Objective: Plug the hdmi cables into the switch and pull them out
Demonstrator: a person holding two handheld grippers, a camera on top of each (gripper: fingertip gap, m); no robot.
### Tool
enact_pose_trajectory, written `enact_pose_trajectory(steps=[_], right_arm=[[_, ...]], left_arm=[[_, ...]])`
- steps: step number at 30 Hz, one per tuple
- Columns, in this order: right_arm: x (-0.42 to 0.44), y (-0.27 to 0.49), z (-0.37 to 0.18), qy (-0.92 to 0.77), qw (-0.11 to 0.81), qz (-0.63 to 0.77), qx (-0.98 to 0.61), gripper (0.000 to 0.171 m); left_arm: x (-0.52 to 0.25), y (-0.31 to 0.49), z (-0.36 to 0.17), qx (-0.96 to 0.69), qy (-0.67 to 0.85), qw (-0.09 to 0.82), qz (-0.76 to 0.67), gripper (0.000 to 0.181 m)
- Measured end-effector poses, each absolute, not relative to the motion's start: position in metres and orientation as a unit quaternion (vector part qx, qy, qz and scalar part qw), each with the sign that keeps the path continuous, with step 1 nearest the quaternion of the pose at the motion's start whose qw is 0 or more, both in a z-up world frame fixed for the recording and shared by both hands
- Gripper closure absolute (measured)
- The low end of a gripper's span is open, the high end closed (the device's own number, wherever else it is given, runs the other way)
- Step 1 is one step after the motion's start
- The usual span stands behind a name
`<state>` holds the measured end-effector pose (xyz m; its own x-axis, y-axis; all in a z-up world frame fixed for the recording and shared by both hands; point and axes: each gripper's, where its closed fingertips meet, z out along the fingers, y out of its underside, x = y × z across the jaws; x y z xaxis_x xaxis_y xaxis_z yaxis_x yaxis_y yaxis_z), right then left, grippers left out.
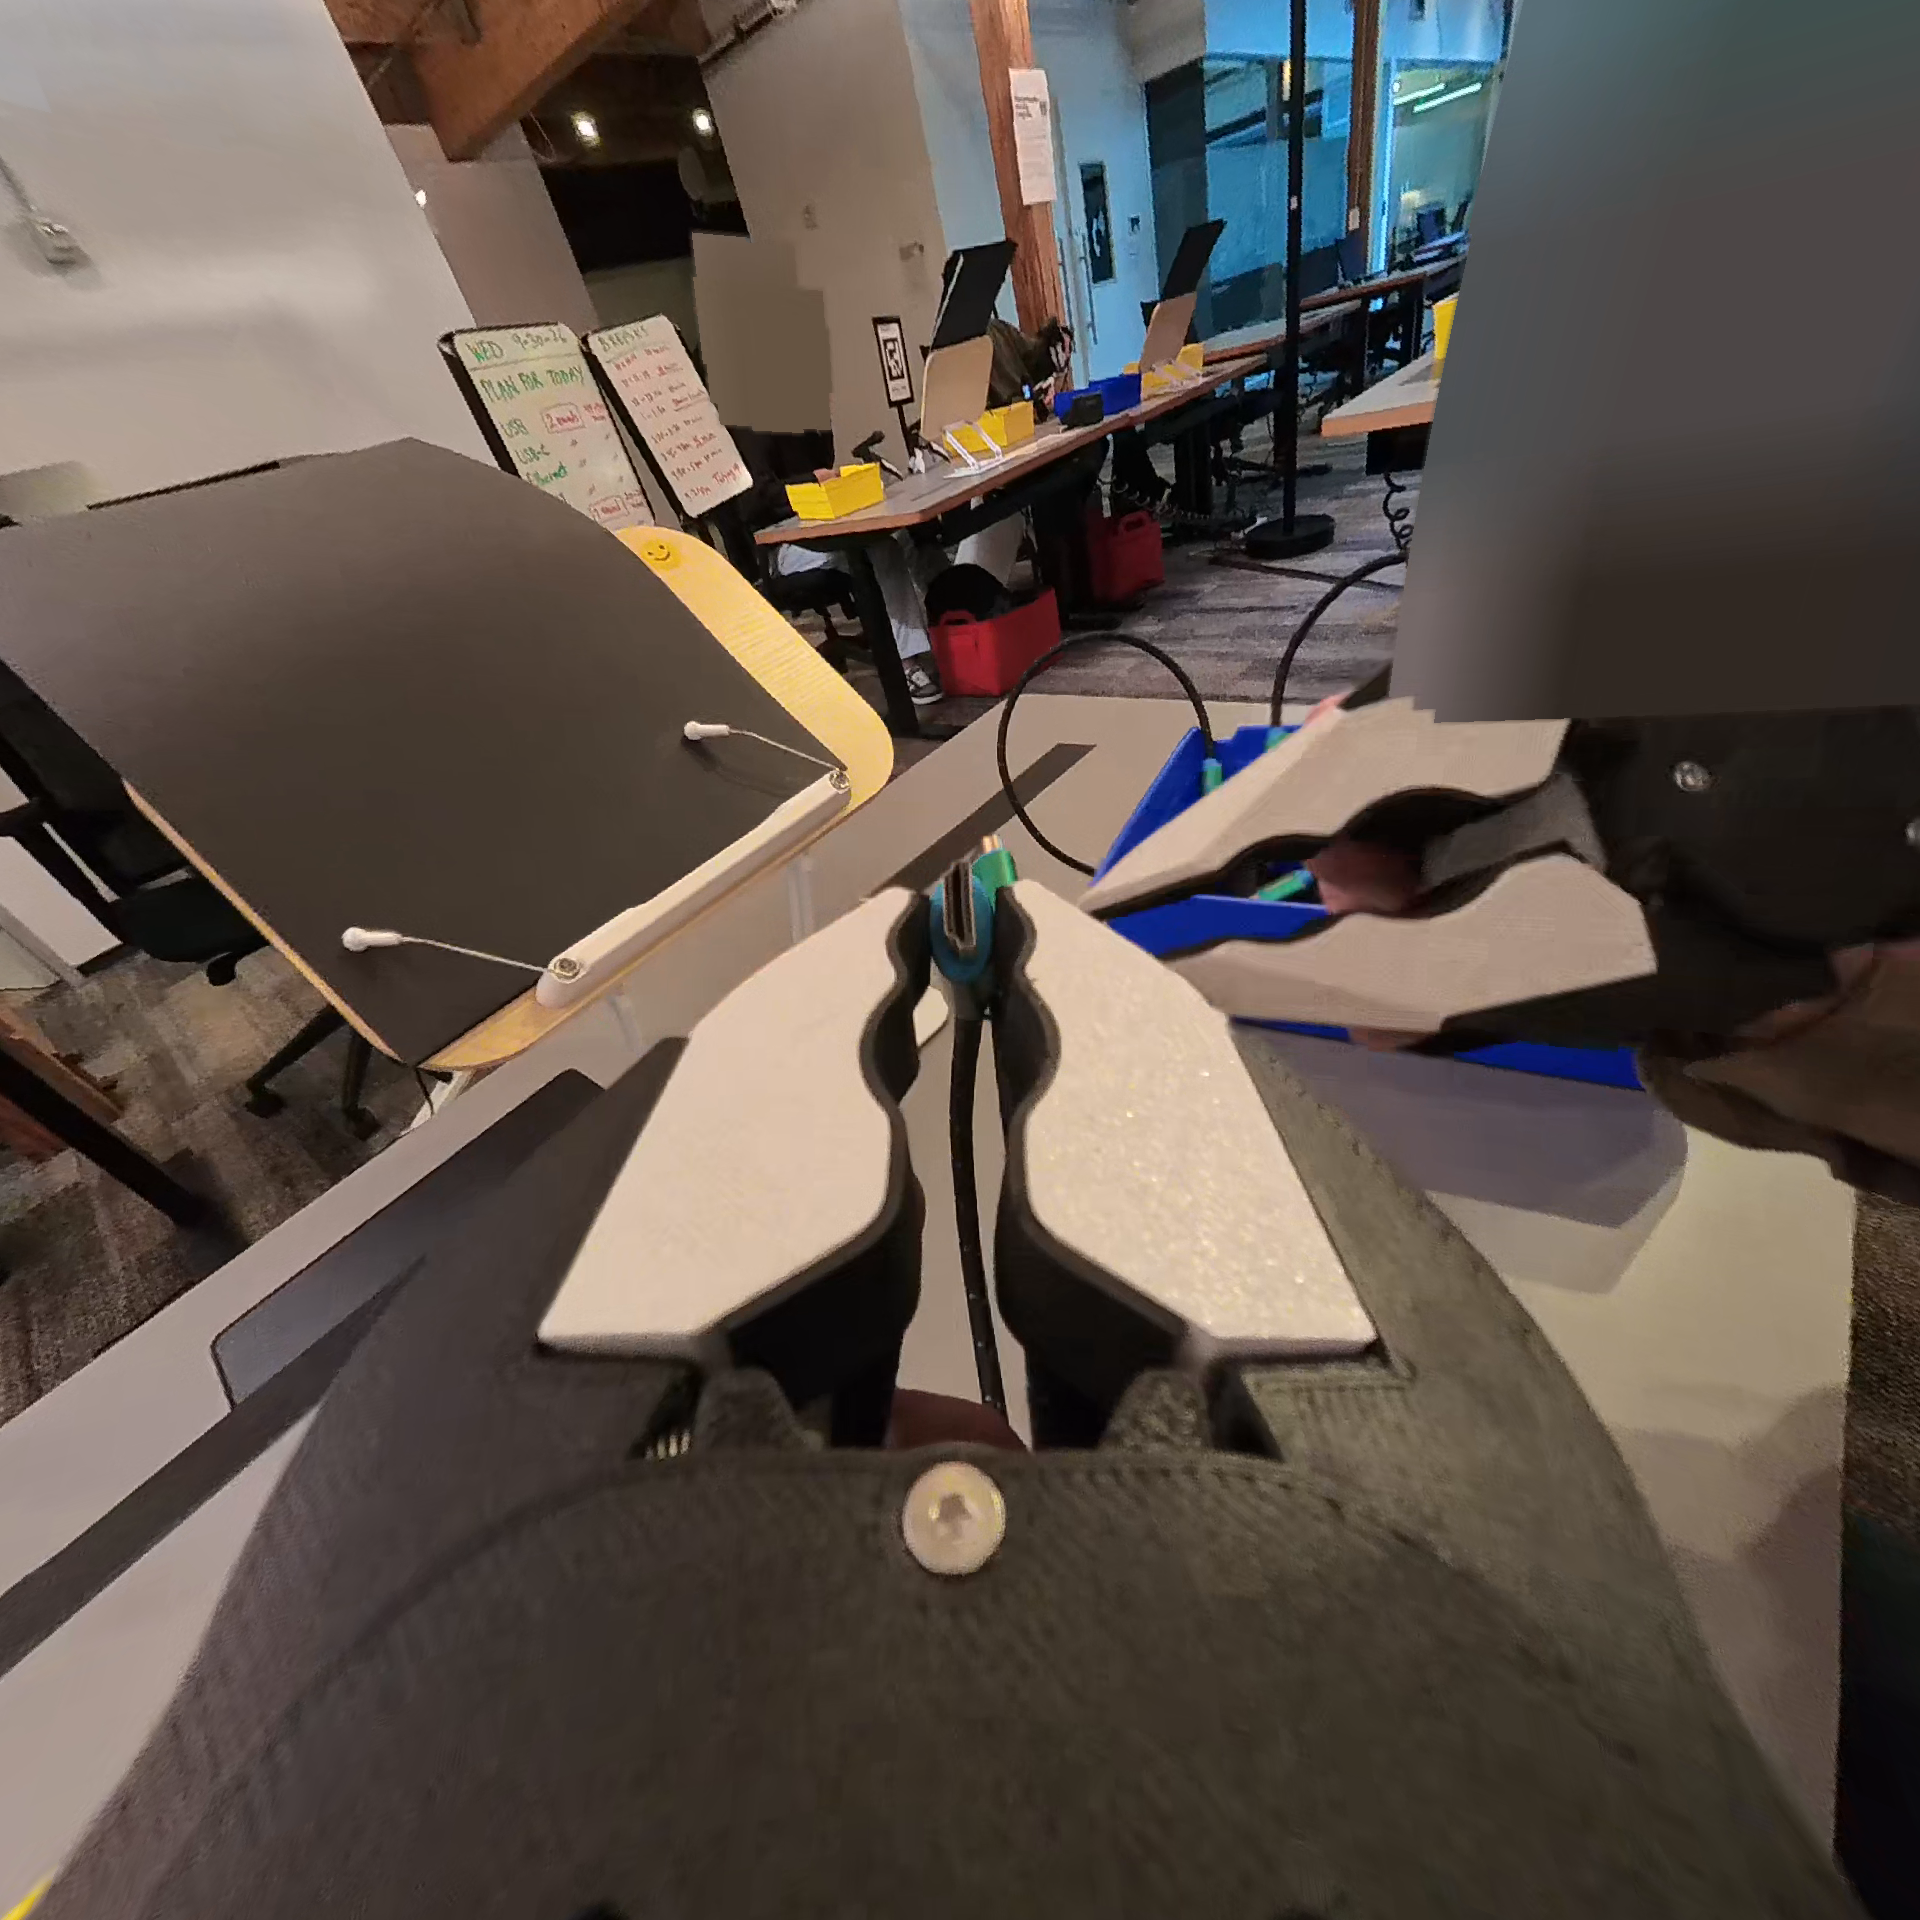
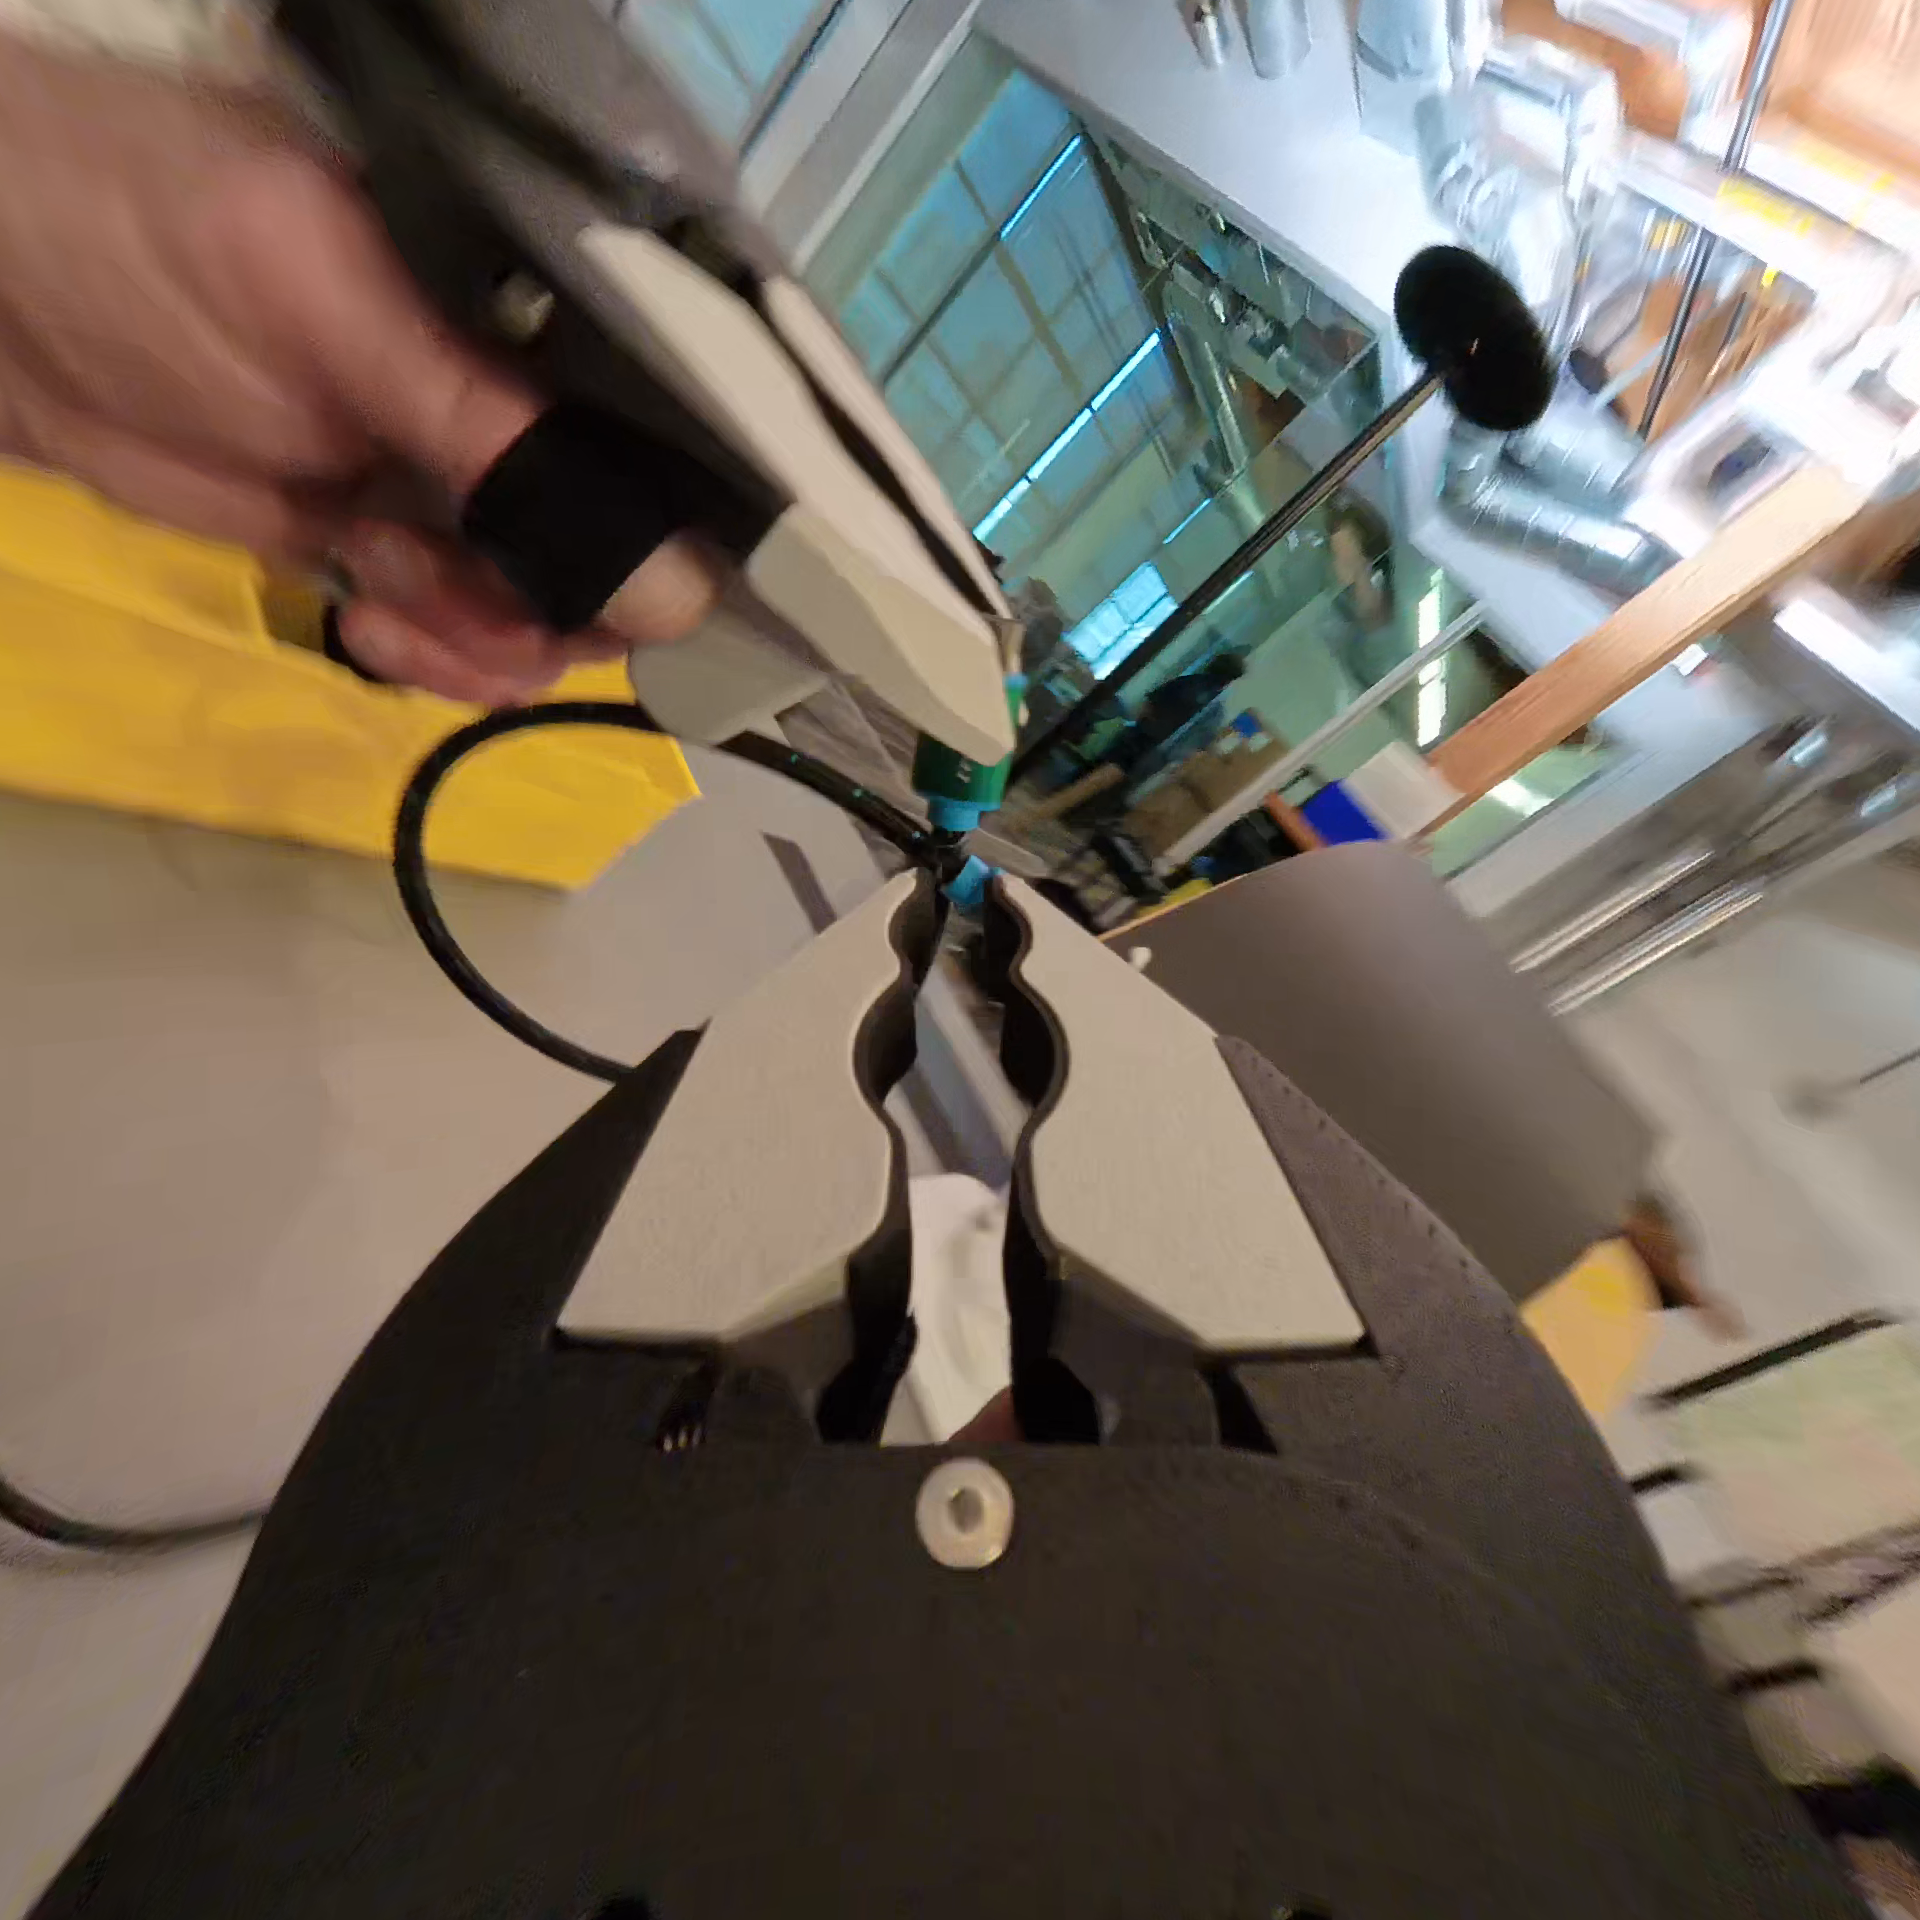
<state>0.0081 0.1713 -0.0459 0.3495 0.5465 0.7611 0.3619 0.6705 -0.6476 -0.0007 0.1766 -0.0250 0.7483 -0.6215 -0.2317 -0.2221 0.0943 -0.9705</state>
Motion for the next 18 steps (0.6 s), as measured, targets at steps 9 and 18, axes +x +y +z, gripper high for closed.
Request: enact_pose_trajectory(steps=[9, 18], right_arm=[[0.006, 0.173, -0.052, -0.6, 0.725, -0.114, -0.318, 0.16], [0.005, 0.172, -0.054, -0.611, 0.72, -0.139, -0.299, 0.169]], left_arm=[[0.002, 0.177, -0.035, -0.683, 0.323, 0.632, -0.173, 0.17], [0.003, 0.176, -0.038, -0.689, 0.324, 0.621, -0.185, 0.17]])
